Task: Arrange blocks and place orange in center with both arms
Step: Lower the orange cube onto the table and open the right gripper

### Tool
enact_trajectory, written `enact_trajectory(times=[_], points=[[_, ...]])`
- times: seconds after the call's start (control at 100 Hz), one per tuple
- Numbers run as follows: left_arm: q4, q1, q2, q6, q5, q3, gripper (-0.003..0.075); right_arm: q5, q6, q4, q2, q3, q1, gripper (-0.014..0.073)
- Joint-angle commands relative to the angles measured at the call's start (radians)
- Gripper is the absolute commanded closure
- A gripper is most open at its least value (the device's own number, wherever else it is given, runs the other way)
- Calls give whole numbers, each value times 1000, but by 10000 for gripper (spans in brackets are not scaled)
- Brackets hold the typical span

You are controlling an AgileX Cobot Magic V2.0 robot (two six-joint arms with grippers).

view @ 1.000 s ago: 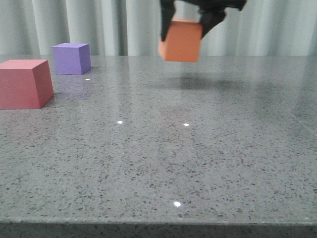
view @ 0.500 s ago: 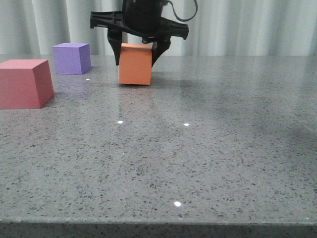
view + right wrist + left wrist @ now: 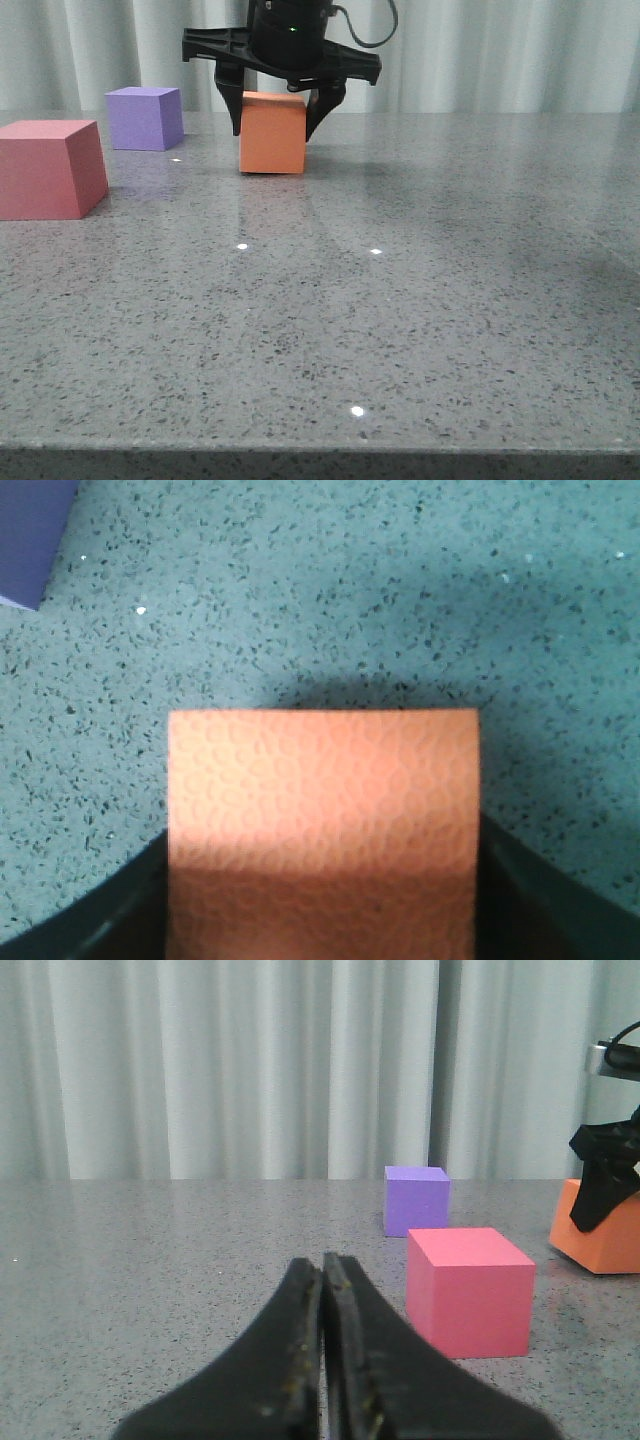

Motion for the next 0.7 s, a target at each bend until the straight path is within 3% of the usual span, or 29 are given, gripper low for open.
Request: enact_trajectory(times=[0.0, 0.08, 0.33, 0.69], points=[[-7, 2, -37, -3, -82, 42, 741, -25, 1, -15, -63, -32, 3, -9], [-7, 2, -37, -3, -82, 42, 741, -25, 1, -12, -63, -32, 3, -59], [-7, 2, -37, -3, -82, 42, 741, -17, -11, -7, -111, -32, 3, -60], [-7, 2, -37, -3, -82, 42, 741, 66, -238, -30, -279, -31, -43, -60]])
